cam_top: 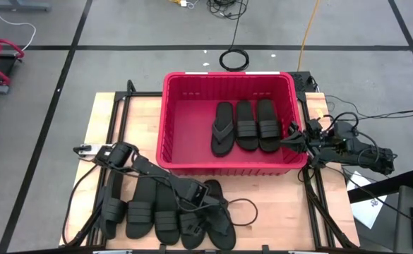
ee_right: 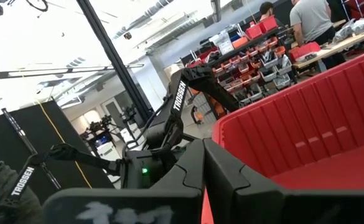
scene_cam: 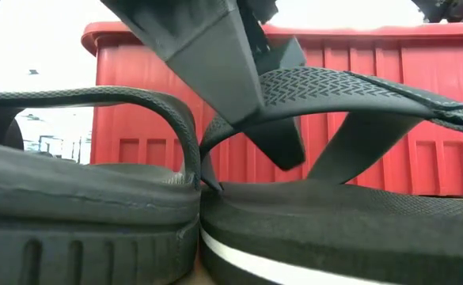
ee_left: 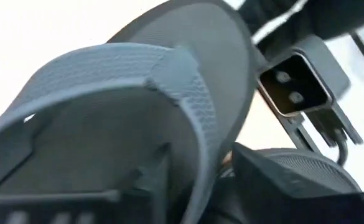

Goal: Pick and place slides into bin
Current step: Put the black slipper into the red bin

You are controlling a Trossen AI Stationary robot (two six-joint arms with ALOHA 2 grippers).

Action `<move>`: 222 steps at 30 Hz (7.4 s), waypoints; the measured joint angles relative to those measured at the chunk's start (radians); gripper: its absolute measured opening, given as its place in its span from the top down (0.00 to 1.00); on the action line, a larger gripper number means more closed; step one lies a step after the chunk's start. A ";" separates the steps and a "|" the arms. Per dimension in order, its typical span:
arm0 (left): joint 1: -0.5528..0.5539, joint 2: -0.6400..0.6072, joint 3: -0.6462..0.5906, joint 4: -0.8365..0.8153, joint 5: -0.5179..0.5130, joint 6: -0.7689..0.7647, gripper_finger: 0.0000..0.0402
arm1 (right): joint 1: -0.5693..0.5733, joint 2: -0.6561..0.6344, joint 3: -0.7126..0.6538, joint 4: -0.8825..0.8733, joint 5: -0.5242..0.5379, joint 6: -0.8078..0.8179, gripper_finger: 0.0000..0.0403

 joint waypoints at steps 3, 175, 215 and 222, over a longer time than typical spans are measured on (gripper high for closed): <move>-0.001 0.000 0.000 -0.009 0.071 0.108 0.84 | 0.000 0.000 0.000 0.000 0.001 -0.001 1.00; 0.755 -0.260 0.062 -0.555 -0.102 1.497 1.00 | -0.002 0.002 0.000 0.016 0.241 -0.083 1.00; 0.769 -0.342 -0.155 -0.524 -0.195 1.477 1.00 | -0.002 0.002 0.000 0.014 0.249 -0.070 1.00; 0.783 -0.342 -0.250 -0.416 -0.176 1.481 1.00 | -0.002 0.002 0.000 0.014 0.249 -0.071 1.00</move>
